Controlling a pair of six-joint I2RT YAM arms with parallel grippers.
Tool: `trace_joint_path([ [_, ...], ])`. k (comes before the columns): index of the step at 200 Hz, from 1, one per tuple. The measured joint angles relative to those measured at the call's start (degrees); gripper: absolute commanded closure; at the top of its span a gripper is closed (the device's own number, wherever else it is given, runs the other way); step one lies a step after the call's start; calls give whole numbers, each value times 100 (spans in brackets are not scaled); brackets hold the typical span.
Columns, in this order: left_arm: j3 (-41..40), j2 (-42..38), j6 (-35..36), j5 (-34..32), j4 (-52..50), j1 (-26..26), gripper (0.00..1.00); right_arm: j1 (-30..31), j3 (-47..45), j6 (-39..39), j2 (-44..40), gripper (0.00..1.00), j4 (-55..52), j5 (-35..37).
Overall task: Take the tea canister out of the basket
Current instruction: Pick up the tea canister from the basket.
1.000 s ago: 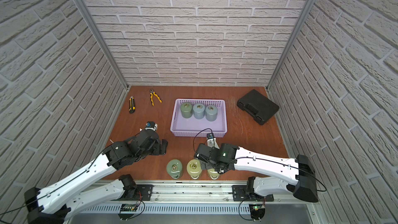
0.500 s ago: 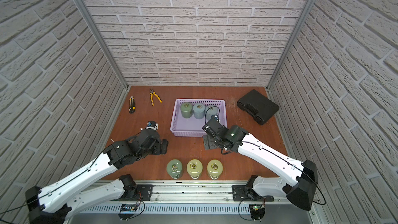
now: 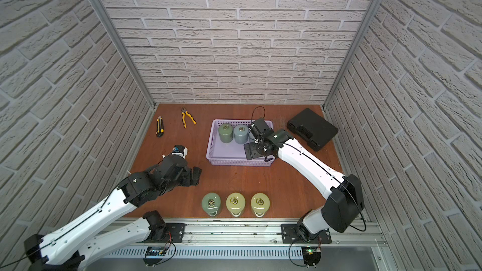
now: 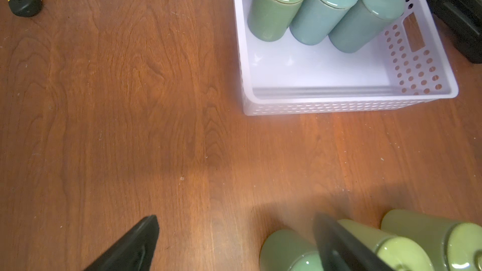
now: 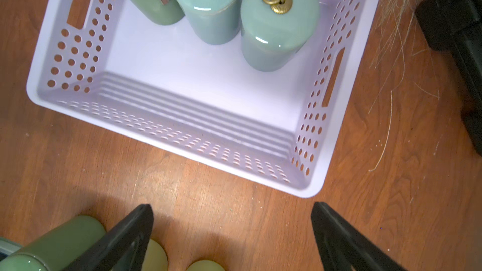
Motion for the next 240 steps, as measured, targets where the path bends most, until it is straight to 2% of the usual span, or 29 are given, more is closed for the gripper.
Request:
trace_joint_path([
  [100, 109, 186, 332, 382, 107, 487, 2, -767, 1298, -984, 1515, 1, 83, -498],
  [240, 111, 203, 402, 527, 177, 807, 2, -1080, 2157, -1445, 2973, 1, 140, -525],
])
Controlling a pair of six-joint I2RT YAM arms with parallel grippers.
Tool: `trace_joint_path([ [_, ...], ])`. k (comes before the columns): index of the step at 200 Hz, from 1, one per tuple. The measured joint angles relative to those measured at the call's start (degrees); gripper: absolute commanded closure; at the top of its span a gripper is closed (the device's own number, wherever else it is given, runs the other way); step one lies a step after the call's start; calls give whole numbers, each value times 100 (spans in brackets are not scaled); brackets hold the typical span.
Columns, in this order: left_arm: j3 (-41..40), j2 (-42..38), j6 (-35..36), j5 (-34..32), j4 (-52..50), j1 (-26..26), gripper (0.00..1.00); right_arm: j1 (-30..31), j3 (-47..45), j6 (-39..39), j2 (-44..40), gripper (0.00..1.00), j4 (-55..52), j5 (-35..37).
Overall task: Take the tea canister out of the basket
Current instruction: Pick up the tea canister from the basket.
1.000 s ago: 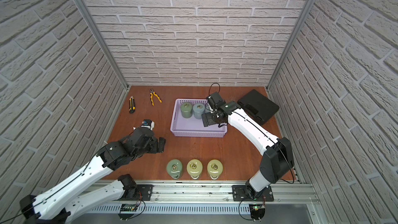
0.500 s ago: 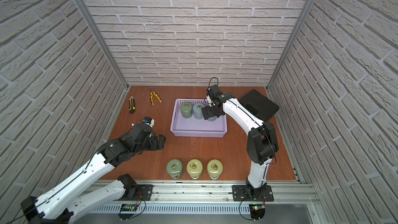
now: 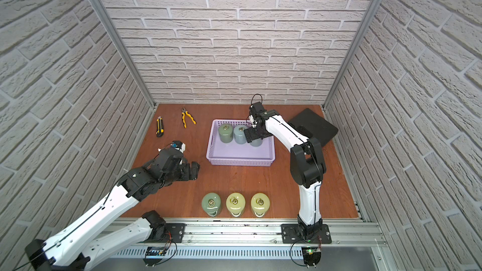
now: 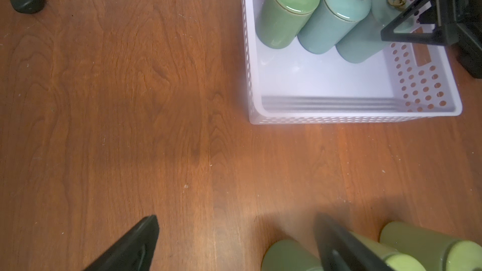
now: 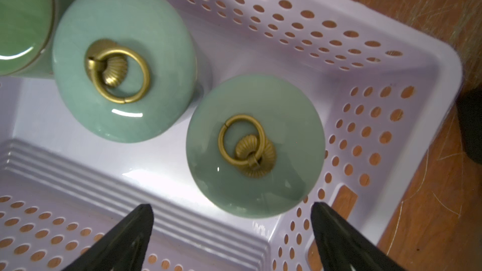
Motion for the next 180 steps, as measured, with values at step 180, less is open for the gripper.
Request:
trace_joint_path([
  [180, 0, 168, 0, 24, 44, 219, 2, -146, 743, -39, 758, 3, -9, 55],
])
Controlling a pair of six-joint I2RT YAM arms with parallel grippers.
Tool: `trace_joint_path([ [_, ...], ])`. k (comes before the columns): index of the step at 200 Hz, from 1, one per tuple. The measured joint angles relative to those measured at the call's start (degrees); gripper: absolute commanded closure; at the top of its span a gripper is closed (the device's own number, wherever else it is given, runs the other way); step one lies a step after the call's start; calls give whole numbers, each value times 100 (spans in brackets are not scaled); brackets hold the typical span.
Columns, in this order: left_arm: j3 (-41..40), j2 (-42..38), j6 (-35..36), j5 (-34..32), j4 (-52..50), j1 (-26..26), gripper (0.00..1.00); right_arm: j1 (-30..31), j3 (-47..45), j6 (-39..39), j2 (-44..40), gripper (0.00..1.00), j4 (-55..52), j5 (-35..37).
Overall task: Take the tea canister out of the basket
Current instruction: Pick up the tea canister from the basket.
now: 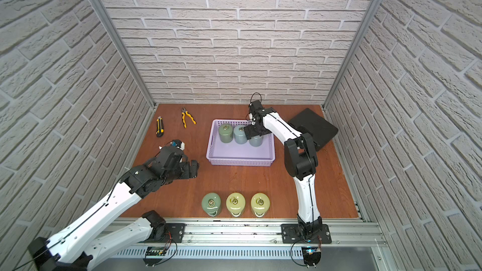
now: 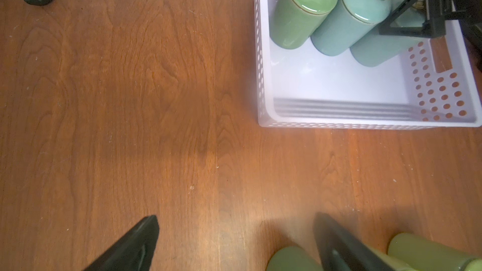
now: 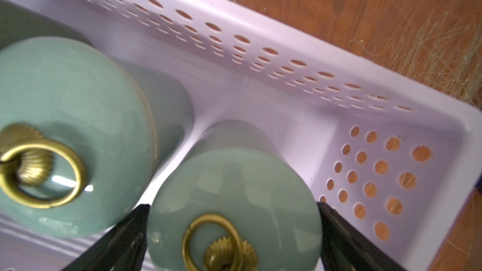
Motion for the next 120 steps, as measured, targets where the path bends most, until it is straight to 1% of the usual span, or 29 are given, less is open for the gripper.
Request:
trace_joint_path([
  [50, 0, 0, 0, 2, 0, 9, 2, -9, 55, 2, 39, 6, -22, -33],
  [100, 0, -2, 0, 7, 0, 33, 2, -33, 116, 2, 229, 5, -87, -42],
  [110, 0, -7, 2, 7, 2, 35, 2, -33, 116, 2, 251, 6, -94, -44],
  [120, 0, -9, 0, 7, 0, 35, 2, -33, 116, 2, 264, 10, -101, -46],
])
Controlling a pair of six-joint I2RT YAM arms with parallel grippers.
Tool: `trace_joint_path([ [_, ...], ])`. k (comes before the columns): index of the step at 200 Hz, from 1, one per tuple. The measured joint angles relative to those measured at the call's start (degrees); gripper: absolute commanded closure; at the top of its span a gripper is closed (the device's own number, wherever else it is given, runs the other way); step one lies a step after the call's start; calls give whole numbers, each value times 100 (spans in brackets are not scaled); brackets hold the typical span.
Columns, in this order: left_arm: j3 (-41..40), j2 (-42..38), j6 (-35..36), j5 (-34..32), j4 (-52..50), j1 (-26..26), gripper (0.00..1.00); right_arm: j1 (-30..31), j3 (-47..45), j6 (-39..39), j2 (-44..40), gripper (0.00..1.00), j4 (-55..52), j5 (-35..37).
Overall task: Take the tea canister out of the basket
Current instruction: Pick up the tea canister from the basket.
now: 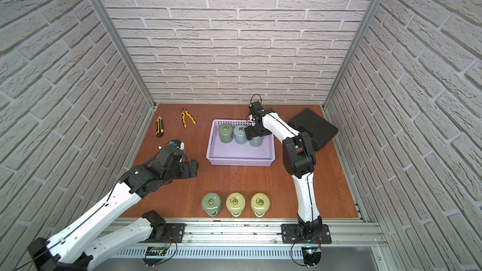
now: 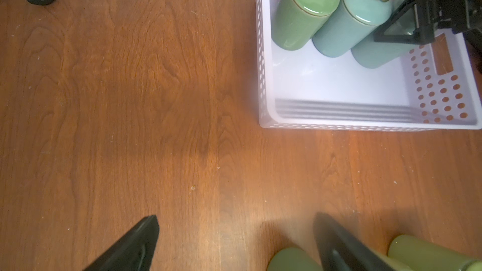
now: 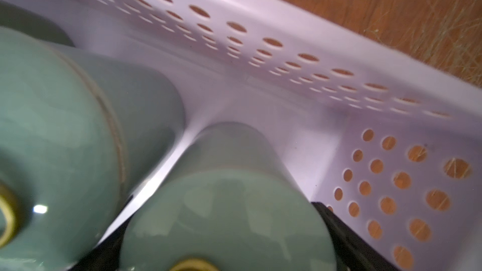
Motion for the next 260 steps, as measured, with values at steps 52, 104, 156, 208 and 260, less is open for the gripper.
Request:
trace_joint_path([
  [52, 0, -35, 0, 11, 2, 0, 2, -9, 15, 22, 0, 41, -24, -39],
  [104, 0, -52, 0, 13, 2, 0, 2, -11, 98, 92, 0, 45, -155, -37],
  [156, 48, -59, -4, 28, -63, 0, 2, -11, 380, 260, -114, 47, -549, -35],
  [208, 105, -227, -2, 144, -96, 0, 2, -11, 380, 498, -739, 47, -885, -20],
  [260, 105, -487, -11, 223, -223, 0, 2, -9, 166, 610, -1674, 46, -1016, 2],
])
